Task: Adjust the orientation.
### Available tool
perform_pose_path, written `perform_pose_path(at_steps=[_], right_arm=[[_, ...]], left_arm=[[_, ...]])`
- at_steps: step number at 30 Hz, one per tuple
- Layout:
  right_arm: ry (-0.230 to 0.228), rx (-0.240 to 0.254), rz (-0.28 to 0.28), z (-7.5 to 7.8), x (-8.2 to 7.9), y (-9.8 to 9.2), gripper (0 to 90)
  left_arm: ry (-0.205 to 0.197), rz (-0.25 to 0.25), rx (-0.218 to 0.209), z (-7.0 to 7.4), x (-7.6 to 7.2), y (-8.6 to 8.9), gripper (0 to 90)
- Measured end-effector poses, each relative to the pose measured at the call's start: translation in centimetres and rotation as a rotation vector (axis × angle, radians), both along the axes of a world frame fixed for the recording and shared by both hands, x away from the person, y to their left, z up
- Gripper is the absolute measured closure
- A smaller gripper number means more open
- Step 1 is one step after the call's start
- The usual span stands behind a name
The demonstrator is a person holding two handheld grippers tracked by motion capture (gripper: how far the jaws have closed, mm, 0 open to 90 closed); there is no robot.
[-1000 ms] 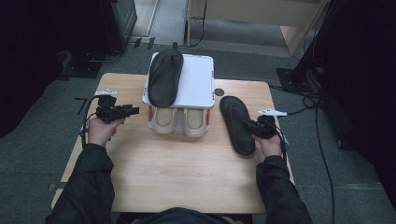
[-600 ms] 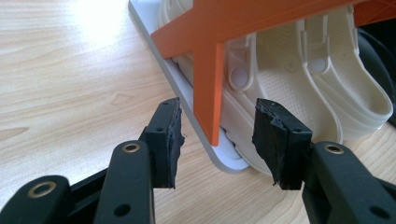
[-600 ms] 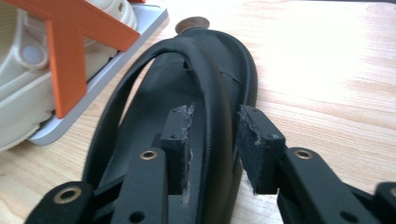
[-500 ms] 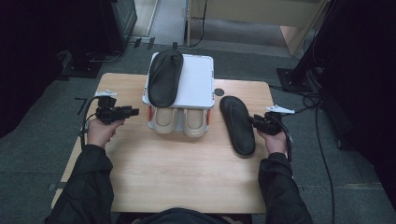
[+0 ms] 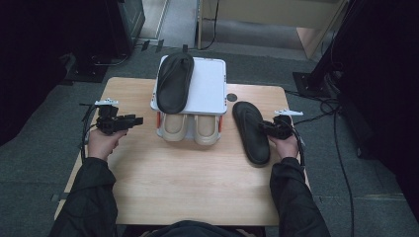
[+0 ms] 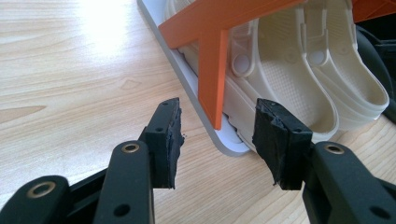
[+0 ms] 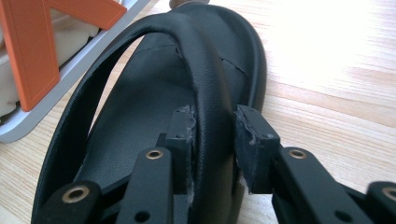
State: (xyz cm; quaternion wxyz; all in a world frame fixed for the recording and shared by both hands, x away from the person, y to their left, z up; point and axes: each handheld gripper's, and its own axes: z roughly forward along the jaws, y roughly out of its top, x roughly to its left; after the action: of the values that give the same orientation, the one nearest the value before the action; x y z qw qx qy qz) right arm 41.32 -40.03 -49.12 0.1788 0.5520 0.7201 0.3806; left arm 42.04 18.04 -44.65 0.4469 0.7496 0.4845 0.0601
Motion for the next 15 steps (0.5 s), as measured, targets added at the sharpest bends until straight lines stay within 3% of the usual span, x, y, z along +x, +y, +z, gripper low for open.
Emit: perform_pose_path(at_steps=[15], right_arm=[[0.028, 0.006, -0.050, 0.57, 0.10, 0.43, 73.5]], left_arm=[[-0.001, 0.000, -0.003, -0.02, -0.07, 0.03, 51.7]])
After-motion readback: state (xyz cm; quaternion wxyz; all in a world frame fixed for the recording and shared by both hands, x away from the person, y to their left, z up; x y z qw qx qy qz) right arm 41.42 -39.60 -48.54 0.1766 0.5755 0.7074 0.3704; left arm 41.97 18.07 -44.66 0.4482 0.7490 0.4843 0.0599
